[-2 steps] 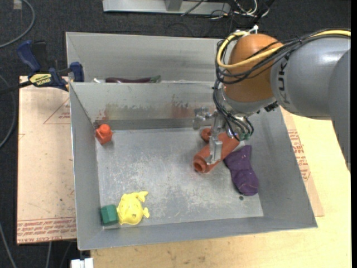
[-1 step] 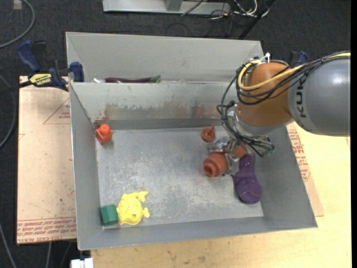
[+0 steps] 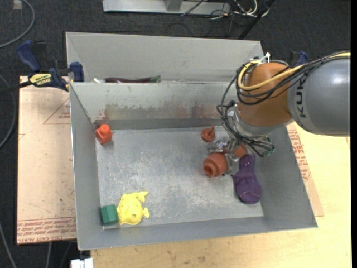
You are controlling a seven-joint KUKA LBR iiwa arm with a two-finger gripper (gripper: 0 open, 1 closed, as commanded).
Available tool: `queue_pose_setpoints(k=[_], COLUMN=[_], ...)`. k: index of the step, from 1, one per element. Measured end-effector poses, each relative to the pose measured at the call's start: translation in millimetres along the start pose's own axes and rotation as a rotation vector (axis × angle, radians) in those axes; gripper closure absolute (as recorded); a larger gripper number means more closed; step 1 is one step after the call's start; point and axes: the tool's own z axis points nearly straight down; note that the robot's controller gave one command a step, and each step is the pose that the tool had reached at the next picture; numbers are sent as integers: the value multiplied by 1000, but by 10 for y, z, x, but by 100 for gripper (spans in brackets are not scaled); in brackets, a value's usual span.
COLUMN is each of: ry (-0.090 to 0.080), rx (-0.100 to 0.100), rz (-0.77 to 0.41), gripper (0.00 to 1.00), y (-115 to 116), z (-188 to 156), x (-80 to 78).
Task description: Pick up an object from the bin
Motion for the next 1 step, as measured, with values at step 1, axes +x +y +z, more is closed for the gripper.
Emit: queue_pose_setpoints(k=[1], ry=[-5], rx=[2], rz=[-18], gripper=[100], y=[6], z=[-1579], x=[-21])
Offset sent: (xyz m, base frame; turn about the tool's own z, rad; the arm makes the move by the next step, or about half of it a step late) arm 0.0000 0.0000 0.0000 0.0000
